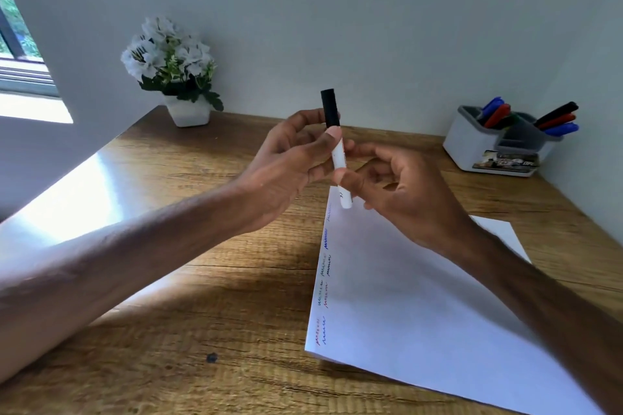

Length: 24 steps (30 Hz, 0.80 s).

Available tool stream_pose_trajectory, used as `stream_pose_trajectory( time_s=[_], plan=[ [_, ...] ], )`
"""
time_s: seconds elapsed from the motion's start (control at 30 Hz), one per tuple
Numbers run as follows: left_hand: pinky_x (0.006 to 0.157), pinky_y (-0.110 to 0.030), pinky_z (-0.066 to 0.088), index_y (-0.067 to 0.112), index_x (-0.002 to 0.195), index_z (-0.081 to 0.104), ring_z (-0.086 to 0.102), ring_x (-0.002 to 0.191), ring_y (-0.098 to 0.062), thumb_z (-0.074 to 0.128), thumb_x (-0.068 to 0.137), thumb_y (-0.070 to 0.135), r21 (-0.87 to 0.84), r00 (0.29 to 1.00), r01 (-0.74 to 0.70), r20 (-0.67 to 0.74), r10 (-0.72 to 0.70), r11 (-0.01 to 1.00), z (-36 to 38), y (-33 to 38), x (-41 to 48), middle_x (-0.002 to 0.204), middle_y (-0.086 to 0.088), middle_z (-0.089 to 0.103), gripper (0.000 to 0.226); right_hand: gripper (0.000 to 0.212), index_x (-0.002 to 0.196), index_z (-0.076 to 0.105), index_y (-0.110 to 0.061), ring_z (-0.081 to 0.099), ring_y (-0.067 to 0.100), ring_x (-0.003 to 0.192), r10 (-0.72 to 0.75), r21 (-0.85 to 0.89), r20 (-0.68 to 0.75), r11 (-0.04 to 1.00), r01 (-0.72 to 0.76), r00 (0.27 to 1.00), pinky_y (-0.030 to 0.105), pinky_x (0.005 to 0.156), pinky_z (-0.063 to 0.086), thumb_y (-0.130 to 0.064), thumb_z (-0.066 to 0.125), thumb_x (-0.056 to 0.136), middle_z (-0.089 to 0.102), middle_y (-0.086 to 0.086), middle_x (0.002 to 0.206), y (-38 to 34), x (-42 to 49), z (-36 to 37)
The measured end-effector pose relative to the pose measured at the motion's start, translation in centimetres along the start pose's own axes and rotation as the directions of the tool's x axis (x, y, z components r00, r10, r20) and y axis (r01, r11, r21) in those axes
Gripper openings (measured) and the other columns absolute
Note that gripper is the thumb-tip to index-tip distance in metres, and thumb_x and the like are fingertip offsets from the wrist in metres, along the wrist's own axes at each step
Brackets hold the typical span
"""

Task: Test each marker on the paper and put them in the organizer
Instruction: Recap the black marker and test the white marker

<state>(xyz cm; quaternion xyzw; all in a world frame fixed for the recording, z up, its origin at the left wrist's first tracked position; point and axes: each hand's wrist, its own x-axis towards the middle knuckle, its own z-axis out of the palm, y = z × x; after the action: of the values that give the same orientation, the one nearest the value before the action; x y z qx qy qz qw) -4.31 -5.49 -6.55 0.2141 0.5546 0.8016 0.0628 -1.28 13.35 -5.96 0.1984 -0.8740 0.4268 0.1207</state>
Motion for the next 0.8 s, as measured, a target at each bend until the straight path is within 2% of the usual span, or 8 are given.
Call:
stream_pose_trajectory(
  time_s=[0.1, 0.17, 0.3, 0.37, 0.47, 0.53, 0.63, 0.8],
  plan=[
    [0.096, -0.037, 0.055, -0.002, 0.132, 0.050, 0.069, 0.110, -0.028, 0.060, 0.100, 0.011, 0.077, 0.999, -0.038, -0.001, 0.038, 0.996, -0.2, -0.1, 0.0, 0.104, -0.009, 0.067, 0.035, 0.029, 0.119, 0.072, -0.029, 0.073, 0.006, 0.079, -0.046, -0.087, 0.005, 0.995, 0.046, 0.999, 0.036, 0.077, 0.061, -0.042, 0.072, 0.092, 0.076, -0.009, 0.082, 0.3, 0.2, -0.6],
    [0.092, -0.034, 0.055, -0.003, 0.130, 0.049, 0.067, 0.103, -0.022, 0.063, 0.098, 0.011, 0.194, 0.996, -0.085, 0.017, 0.083, 0.977, -0.6, -0.1, 0.1, 0.105, -0.008, 0.065, 0.038, 0.016, 0.106, 0.076, -0.028, 0.070, 0.008, 0.077, -0.077, -0.177, 0.013, 0.981, 0.078, 0.997, 0.036, 0.070, 0.058, -0.038, 0.068, 0.096, 0.075, -0.008, 0.082, 0.4, 0.3, -1.2],
    [0.082, -0.034, 0.058, 0.001, 0.125, 0.053, 0.068, 0.092, -0.016, 0.071, 0.092, 0.010, 0.445, 0.980, -0.197, 0.087, 0.177, 0.873, -1.7, 0.2, 0.5, 0.103, -0.007, 0.069, 0.039, 0.014, 0.094, 0.076, -0.025, 0.064, 0.014, 0.069, -0.147, -0.372, 0.020, 0.917, 0.144, 0.989, 0.040, 0.060, 0.052, -0.033, 0.064, 0.096, 0.070, -0.007, 0.076, 0.8, 0.7, -2.8],
    [0.083, -0.033, 0.060, 0.010, 0.119, 0.066, 0.071, 0.092, -0.012, 0.073, 0.091, 0.017, 0.638, 0.963, -0.269, 0.154, 0.222, 0.722, -2.1, 0.3, 0.7, 0.103, 0.003, 0.074, 0.030, 0.017, 0.091, 0.074, -0.026, 0.061, 0.015, 0.066, -0.136, -0.442, 0.025, 0.887, 0.133, 0.990, 0.043, 0.059, 0.051, -0.036, 0.060, 0.092, 0.067, -0.006, 0.073, 1.1, 0.8, -3.5],
    [0.077, -0.018, 0.058, 0.023, 0.119, 0.073, 0.070, 0.092, 0.003, 0.071, 0.091, 0.033, 0.858, 0.925, -0.365, 0.290, 0.245, 0.362, -2.8, 0.2, 0.5, 0.108, 0.015, 0.075, 0.030, 0.019, 0.085, 0.071, -0.026, 0.060, 0.015, 0.067, -0.094, -0.486, 0.038, 0.868, 0.101, 0.995, 0.043, 0.062, 0.051, -0.037, 0.055, 0.087, 0.065, -0.006, 0.072, 1.5, 1.0, -4.4],
    [0.072, -0.015, 0.057, 0.021, 0.122, 0.072, 0.068, 0.086, 0.009, 0.068, 0.093, 0.038, 0.879, 0.907, -0.399, 0.337, 0.252, 0.260, -3.0, -0.2, 0.4, 0.108, 0.013, 0.075, 0.034, 0.019, 0.093, 0.071, -0.028, 0.062, 0.013, 0.072, -0.095, -0.507, 0.072, 0.854, 0.119, 0.993, 0.041, 0.066, 0.053, -0.037, 0.055, 0.088, 0.068, -0.009, 0.078, 1.6, 0.9, -4.3],
    [0.073, -0.025, 0.060, 0.014, 0.130, 0.067, 0.068, 0.084, 0.004, 0.065, 0.094, 0.038, 0.879, 0.892, -0.417, 0.348, 0.288, 0.232, -2.3, -0.7, 0.2, 0.110, 0.004, 0.076, 0.043, 0.020, 0.111, 0.071, -0.028, 0.062, 0.011, 0.082, -0.128, -0.480, 0.152, 0.857, 0.186, 0.980, 0.036, 0.073, 0.051, -0.036, 0.059, 0.097, 0.071, -0.010, 0.093, 1.2, 0.7, -3.3],
    [0.079, -0.026, 0.058, 0.011, 0.148, 0.048, 0.066, 0.089, 0.000, 0.055, 0.098, 0.039, 0.863, 0.855, -0.486, 0.438, 0.277, 0.137, -1.4, -1.2, -0.3, 0.120, -0.004, 0.074, 0.057, 0.024, 0.117, 0.068, -0.021, 0.063, 0.017, 0.092, -0.200, -0.480, 0.229, 0.828, 0.289, 0.953, 0.042, 0.078, 0.051, -0.035, 0.055, 0.103, 0.069, -0.003, 0.106, 1.3, 0.7, -1.6]
  ],
)
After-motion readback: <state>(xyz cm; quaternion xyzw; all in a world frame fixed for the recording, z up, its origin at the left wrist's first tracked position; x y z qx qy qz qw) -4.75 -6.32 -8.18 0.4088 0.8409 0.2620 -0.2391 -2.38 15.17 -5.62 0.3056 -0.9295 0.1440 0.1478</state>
